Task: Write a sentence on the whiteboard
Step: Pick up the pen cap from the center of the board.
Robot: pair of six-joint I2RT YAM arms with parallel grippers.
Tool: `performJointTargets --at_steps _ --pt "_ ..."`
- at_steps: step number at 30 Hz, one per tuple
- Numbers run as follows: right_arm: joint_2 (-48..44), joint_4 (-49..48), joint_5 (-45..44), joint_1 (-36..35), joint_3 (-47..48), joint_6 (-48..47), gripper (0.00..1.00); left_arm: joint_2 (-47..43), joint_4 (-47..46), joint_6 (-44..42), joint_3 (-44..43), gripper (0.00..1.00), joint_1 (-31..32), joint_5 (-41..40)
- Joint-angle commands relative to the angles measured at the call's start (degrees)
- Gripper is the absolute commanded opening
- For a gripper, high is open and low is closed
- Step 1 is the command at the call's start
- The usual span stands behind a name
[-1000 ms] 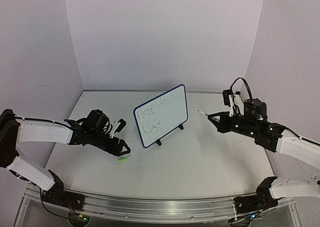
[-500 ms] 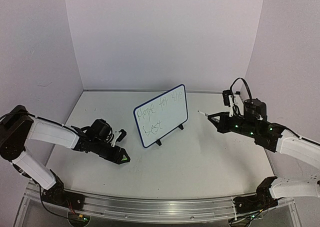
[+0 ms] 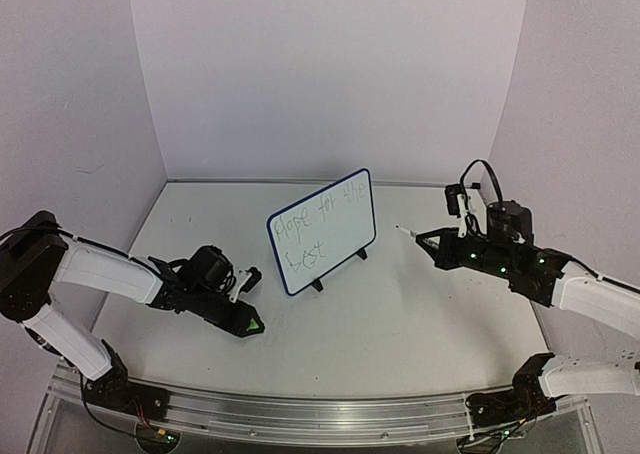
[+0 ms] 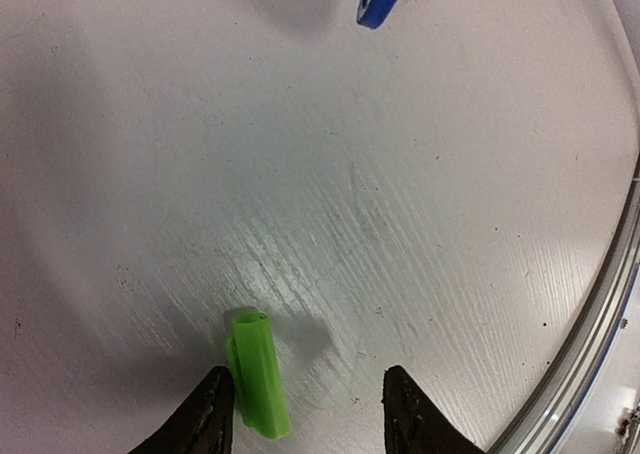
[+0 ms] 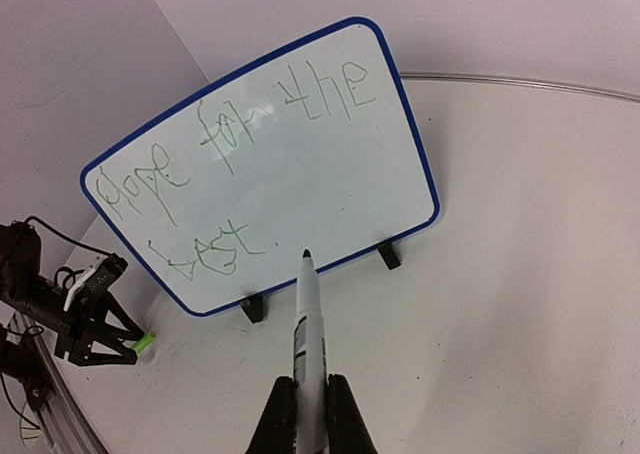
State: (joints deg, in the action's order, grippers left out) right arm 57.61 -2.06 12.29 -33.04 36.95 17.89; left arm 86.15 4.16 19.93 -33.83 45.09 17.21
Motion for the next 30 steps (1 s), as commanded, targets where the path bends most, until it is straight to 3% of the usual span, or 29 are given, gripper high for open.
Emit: performJointTargets --at_steps 1,5,16,30 --pt "-1.0 -0.7 -0.4 0.1 -0.5 0.4 0.0 -1.1 5.1 2.4 -0.1 0.47 1.8 -7.2" --pt "-1.3 -0.7 -0.7 0.2 -0.8 0.4 0.0 -0.5 9.2 3.0 -2.6 0.42 4.4 -14.3" --pt "-1.7 -0.7 -1.6 0.2 -1.3 0.4 0.0 2.7 17.0 4.5 -6.7 0.3 10.7 -23.3" --pt "-2.4 -0.6 -1.7 0.2 -1.7 0.7 0.0 5.1 18.4 5.1 -7.9 0.08 13.0 -25.3"
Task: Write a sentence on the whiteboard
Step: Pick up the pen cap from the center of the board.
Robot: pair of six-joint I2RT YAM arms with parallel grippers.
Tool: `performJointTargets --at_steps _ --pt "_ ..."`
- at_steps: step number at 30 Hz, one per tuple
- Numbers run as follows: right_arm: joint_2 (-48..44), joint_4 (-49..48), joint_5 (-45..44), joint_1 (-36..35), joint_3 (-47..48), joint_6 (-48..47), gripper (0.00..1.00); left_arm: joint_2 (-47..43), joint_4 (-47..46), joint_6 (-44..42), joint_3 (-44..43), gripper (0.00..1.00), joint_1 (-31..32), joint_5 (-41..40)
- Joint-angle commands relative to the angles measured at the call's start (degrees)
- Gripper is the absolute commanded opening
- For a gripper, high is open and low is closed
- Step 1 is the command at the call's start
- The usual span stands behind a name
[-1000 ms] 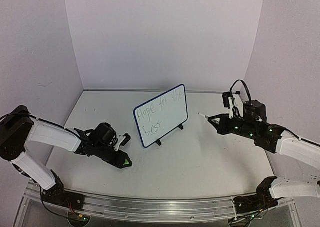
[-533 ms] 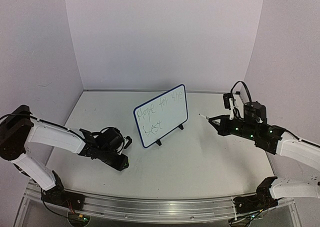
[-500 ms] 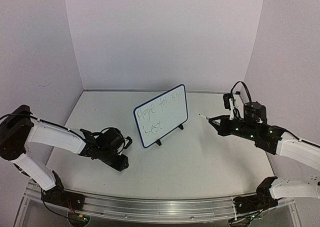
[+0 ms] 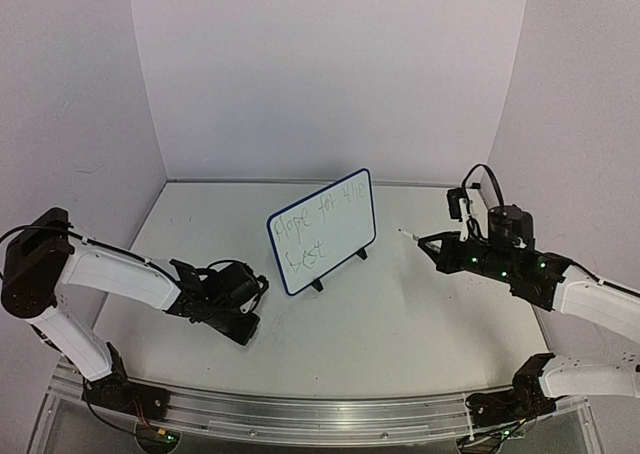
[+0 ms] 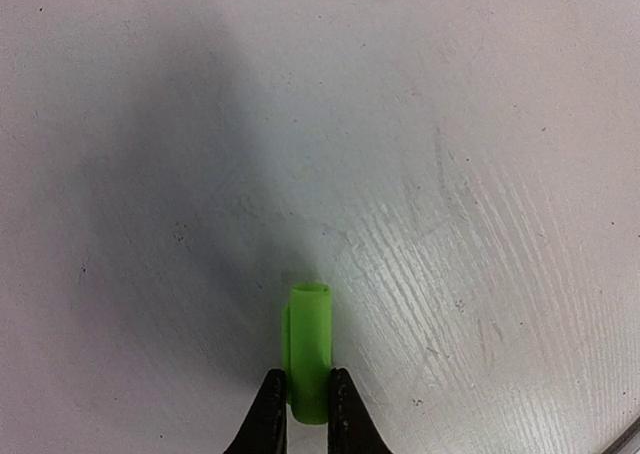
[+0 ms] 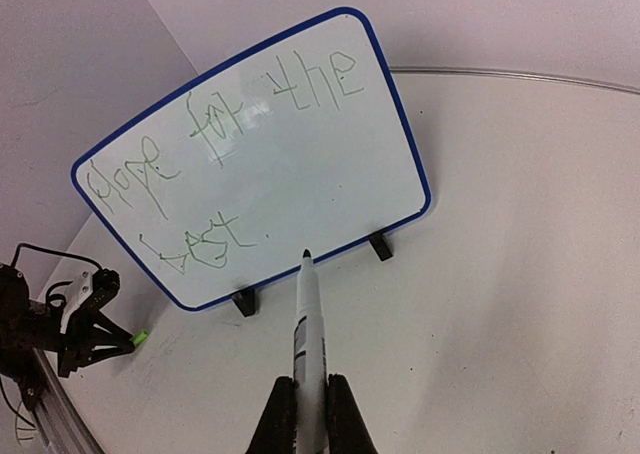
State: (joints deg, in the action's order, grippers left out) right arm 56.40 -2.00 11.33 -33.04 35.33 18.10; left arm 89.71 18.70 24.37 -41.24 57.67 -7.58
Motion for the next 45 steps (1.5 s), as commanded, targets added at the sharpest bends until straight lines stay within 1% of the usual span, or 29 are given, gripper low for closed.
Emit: performJointTargets --at_steps 1,5,7,11,16,21,25,28,31,34,40,45 --pt "-1.2 -0.6 -0.7 0.1 0.0 0.4 0.0 1.4 4.0 0.7 -0.5 0.07 0.5 -0.5" --pt "-0.8 0.0 -0.2 0.2 0.5 0.4 0.0 0.2 4.0 0.3 -0.1 0.01 0.8 0.0" --pt "-0.5 0.5 0.6 0.2 1.0 0.2 0.0 -0.5 3.9 0.0 0.0 0.0 1.0 0.4" --pt "0.7 2.0 6.7 0.2 2.8 -0.4 0.0 -3.3 3.4 -1.6 0.2 0.0 1.2 2.6" --pt "4.0 6.3 17.6 0.1 4.8 -0.8 0.0 -7.5 2.5 -4.3 0.7 0.0 1.7 7.0" --pt "12.3 7.4 33.5 0.2 7.3 -0.7 0.0 -10.2 0.9 -7.1 1.1 0.0 2.4 12.0" --pt "17.5 7.7 45.1 0.2 9.4 0.0 0.0 -10.3 1.0 -10.1 -1.2 0.0 4.8 12.3" --pt "20.1 9.4 51.6 0.0 11.8 0.2 0.0 -9.7 1.0 -12.1 -3.0 0.0 7.3 11.4" --pt "23.6 17.4 53.9 -1.2 15.2 -3.5 0.0 -9.0 0.6 -14.3 -5.1 0.0 9.9 10.7" --pt "26.3 22.0 55.5 -2.8 17.1 -6.3 0.0 -8.3 0.8 -16.8 -7.3 0.0 11.7 10.5" --pt "29.5 23.9 59.4 -4.6 18.8 -6.8 0.0 -7.3 0.6 -21.8 -10.8 0.0 13.5 9.9" --pt "31.3 25.4 61.3 -5.4 20.4 -7.5 0.0 -7.2 0.0 -23.8 -11.9 0.0 14.4 9.8"
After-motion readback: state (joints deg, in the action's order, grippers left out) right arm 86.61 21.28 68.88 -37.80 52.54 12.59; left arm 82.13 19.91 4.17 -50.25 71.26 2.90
